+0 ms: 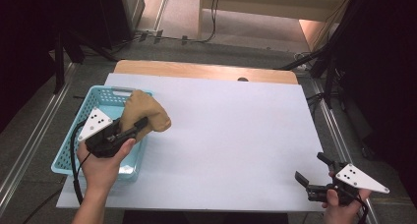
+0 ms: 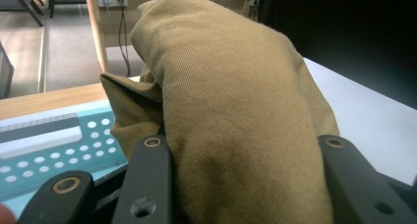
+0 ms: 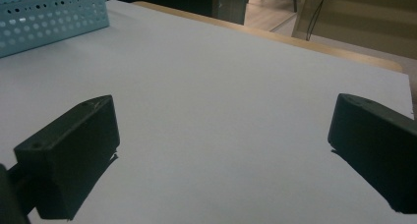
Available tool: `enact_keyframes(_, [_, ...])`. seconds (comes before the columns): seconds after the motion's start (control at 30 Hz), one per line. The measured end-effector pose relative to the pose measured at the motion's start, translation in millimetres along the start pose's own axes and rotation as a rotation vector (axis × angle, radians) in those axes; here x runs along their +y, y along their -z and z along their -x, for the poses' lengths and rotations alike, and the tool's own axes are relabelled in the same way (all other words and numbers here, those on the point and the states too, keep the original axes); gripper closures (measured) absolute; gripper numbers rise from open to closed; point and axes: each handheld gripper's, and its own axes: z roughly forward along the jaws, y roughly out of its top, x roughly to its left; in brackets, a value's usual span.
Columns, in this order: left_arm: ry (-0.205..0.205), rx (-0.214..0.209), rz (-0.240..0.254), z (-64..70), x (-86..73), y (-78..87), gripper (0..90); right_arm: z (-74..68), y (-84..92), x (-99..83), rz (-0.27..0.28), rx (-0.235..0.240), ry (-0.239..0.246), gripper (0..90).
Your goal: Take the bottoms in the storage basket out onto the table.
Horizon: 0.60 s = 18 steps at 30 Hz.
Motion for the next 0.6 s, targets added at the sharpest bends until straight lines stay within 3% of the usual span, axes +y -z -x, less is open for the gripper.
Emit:
enact_keyframes(0.43, [-0.024, -0.036, -0.006, 16.9, 4.9, -16.8, 58.7, 1.0, 1.4, 0.1, 0.005, -0.001, -0.003, 0.0])
enact_keyframes(0.6, [-0.015, -0.049, -0.002, 21.3, 6.0, -23.3, 58.8, 1.0, 1.4, 0.1, 0.005, 0.000, -0.004, 0.0])
